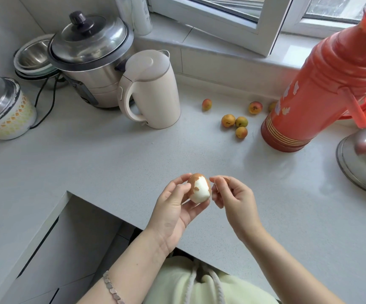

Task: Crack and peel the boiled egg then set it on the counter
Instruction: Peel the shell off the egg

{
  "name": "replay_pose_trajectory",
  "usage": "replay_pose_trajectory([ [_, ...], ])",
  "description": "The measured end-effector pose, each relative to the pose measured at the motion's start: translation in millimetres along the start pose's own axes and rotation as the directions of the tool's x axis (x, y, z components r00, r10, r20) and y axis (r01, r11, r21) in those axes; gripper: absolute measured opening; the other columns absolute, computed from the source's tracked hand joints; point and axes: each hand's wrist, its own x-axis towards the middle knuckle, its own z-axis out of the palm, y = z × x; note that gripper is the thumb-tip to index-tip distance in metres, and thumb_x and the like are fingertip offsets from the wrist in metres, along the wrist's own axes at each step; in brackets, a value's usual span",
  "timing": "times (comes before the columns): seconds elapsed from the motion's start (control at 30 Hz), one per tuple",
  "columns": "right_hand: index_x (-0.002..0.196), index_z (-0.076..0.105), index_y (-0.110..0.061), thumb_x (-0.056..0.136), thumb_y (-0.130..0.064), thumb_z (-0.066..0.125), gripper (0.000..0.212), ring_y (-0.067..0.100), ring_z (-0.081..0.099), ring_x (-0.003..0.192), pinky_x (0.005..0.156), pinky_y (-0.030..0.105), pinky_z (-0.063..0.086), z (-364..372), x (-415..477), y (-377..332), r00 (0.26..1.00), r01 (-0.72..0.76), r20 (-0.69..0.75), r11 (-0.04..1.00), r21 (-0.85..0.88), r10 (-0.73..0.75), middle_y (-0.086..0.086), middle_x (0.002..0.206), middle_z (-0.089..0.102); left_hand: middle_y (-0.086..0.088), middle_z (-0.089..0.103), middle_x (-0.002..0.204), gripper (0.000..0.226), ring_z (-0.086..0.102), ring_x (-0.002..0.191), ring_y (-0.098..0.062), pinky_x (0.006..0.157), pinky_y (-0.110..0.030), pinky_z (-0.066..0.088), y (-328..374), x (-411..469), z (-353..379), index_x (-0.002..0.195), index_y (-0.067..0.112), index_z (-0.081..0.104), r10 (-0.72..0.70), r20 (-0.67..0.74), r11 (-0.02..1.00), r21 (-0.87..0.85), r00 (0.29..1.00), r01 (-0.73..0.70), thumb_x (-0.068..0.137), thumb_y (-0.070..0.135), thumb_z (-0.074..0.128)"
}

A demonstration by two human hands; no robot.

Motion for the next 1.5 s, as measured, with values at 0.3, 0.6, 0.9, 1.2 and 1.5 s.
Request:
replay_pose_trajectory([
  [0.3, 0.059, 0.063, -0.012, 0.094, -0.030, 0.038, 0.046, 0.016, 0.043, 0.049, 0.048, 0.019, 0.036, -9.5, -2.3, -1.7, 0.961, -0.241, 0.178, 0.954, 0.178, 0.210, 0.003, 0.050, 0.055, -0.011, 0.062, 0.099, 0.012, 0.062, 0.093, -0.030, 0.076, -0.036, 0.059, 1.3, 0.7, -4.9, 0.097, 0.012, 0.059, 0.022, -0.031, 0.999, 0.047, 0.999, -0.021, 0.087, 0.009, 0.055],
  [0.6, 0.090, 0.068, -0.007, 0.084, -0.018, 0.059, 0.015, 0.008, 0.052, 0.053, 0.057, 0.017, 0.046, -9.2, -3.0, -4.5, 0.938, -0.314, 0.202, 0.937, 0.150, 0.282, -0.002, 0.062, 0.060, -0.016, 0.060, 0.097, 0.012, 0.061, 0.092, -0.031, 0.078, -0.042, 0.058, -2.2, 1.5, -4.9, 0.096, 0.013, 0.058, 0.035, -0.117, 0.976, 0.216, 0.993, -0.009, 0.085, 0.008, 0.058],
  [0.9, 0.084, 0.071, -0.025, 0.079, -0.028, 0.065, 0.008, -0.003, 0.055, 0.059, 0.056, 0.008, 0.039, 6.2, -9.3, -3.8, 0.995, 0.054, 0.097, 0.945, -0.322, -0.024, -0.011, 0.061, 0.058, -0.020, 0.067, 0.103, 0.017, 0.066, 0.085, -0.024, 0.075, -0.035, 0.059, -6.0, 2.5, 1.2, 0.103, 0.009, 0.057, 0.082, -0.170, 0.960, 0.279, 0.982, -0.032, 0.086, 0.010, 0.059],
  [1.2, 0.086, 0.071, -0.010, 0.086, -0.030, 0.044, 0.033, -0.012, 0.047, 0.071, 0.063, 0.003, 0.034, 7.9, -9.5, 5.6, 0.946, 0.324, 0.159, 0.788, -0.523, -0.283, -0.015, 0.069, 0.042, -0.018, 0.066, 0.100, 0.023, 0.065, 0.083, -0.023, 0.074, -0.032, 0.059, -10.5, 2.6, 7.5, 0.104, 0.008, 0.056, 0.169, -0.240, 0.927, 0.367, 0.956, -0.072, 0.082, 0.009, 0.064],
  [1.5, 0.073, 0.066, -0.002, 0.090, -0.016, 0.051, 0.027, 0.005, 0.047, 0.048, 0.049, 0.014, 0.036, 5.1, -3.3, 4.6, 0.996, 0.065, -0.044, 0.972, -0.225, -0.077, -0.009, 0.048, 0.054, -0.013, 0.066, 0.090, 0.018, 0.065, 0.081, -0.024, 0.071, -0.033, 0.060, -5.3, 1.8, 7.8, 0.105, 0.000, 0.056, 0.042, -0.139, 0.987, 0.160, 0.989, -0.019, 0.088, 0.005, 0.052],
])
